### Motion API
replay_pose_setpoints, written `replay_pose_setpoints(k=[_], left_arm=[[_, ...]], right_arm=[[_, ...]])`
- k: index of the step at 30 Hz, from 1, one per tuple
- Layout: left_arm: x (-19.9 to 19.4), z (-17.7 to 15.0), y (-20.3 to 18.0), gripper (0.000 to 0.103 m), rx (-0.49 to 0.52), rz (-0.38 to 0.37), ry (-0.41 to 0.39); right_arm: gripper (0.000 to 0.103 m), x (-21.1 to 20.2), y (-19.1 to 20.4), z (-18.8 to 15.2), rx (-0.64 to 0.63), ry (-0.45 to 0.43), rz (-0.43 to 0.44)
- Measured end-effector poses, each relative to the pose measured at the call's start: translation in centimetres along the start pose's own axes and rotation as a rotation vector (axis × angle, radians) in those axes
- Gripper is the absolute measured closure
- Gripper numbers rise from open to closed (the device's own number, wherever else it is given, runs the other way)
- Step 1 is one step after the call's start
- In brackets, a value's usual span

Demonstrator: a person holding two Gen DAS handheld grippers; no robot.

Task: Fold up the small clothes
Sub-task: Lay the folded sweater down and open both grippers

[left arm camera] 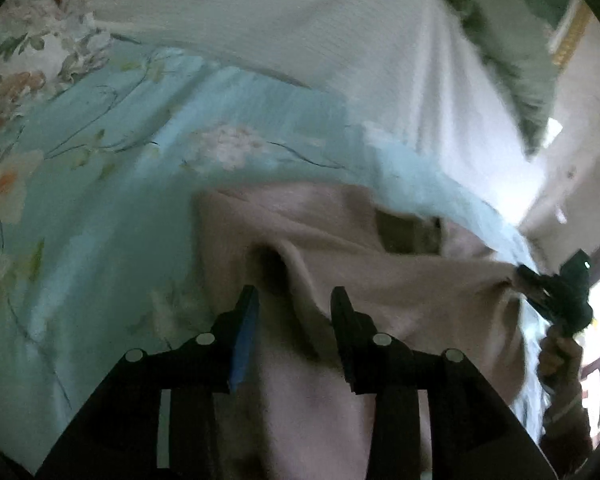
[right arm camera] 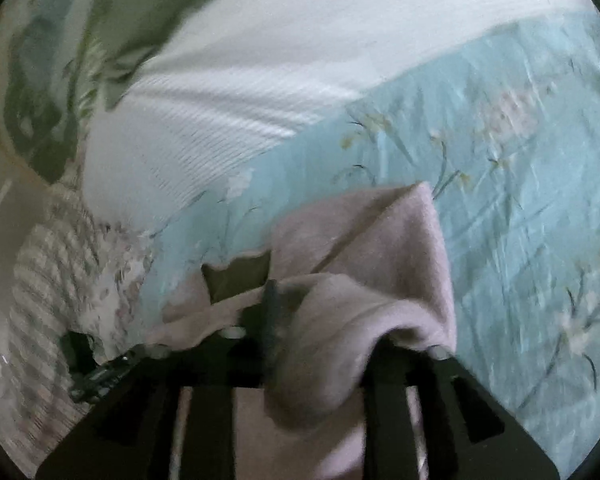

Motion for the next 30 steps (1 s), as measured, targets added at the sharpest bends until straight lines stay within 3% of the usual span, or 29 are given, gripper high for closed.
replay_pose_setpoints(k=[1, 2, 6, 8, 10, 12, 13, 16, 19, 21, 24, 27, 30], left_arm=[[-0.3, -0.7, -1.1, 0.066, 0.021, -0.014, 0.010], [-0.5, -1.4, -2.4, 0.066, 0.044, -0.031, 0.020], [0.5, -3.6, -6.9, 0.066, 0.124, -0.124, 0.082], [1.9, -3.9, -8.8, 0.066, 0.174, -0.126, 0.115], [3.4, -4.0, -9.7, 0.066, 0.207, -0.103, 0.146], [5.2, -3.5, -9.9, 0.066, 0.209, -0.074, 0.173], [5.9, -3.0, -9.6, 0.067, 0.198, -0.066, 0.180], [8.3, -0.4, -7.6, 0.076, 0.148, -0.018, 0.190], [9.5, 2.8, -5.4, 0.080, 0.130, 0.067, 0.149], [9.8, 5.0, -3.3, 0.080, 0.090, 0.138, 0.121], [8.9, 6.9, -0.2, 0.079, -0.022, 0.166, 0.076], [6.0, 5.8, 0.5, 0.070, -0.080, 0.109, 0.035], [2.3, 2.2, -0.8, 0.066, -0.072, 0.055, 0.017]], right_arm=[[0.037, -0.3, 0.3, -0.3, -0.018, -0.019, -0.025], [0.024, -1.1, 0.8, -0.8, -0.044, -0.067, -0.066], [0.022, -3.0, 1.7, -0.5, -0.061, -0.150, -0.062], [0.022, -3.1, 2.3, -0.7, -0.078, -0.112, -0.039], [0.022, -1.7, 3.7, -2.7, -0.144, 0.010, -0.007], [0.023, 0.4, 4.2, -4.9, -0.217, 0.116, -0.034], [0.024, 2.3, 4.2, -6.4, -0.285, 0.192, -0.088], [0.024, 5.8, 2.4, -6.7, -0.331, 0.241, -0.211], [0.025, 7.5, 0.9, -3.2, -0.241, 0.167, -0.202], [0.025, 7.3, -0.7, 0.2, -0.163, 0.049, -0.276], [0.025, 4.8, -2.1, 3.1, -0.003, -0.101, -0.266], [0.024, 2.2, -1.4, 1.9, 0.033, -0.143, -0.199], [0.023, 0.2, -0.2, -1.7, 0.029, -0.112, -0.121]])
Point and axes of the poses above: each gripper's, at about its wrist camera, not at the fingertips, and x roughly the way its jaws point, y to its left, z to its top, the point moved 6 cm from there along x, roughly the way its jaws point, and after that the axes turned 10 degrees about x, right-handed, at the moved point
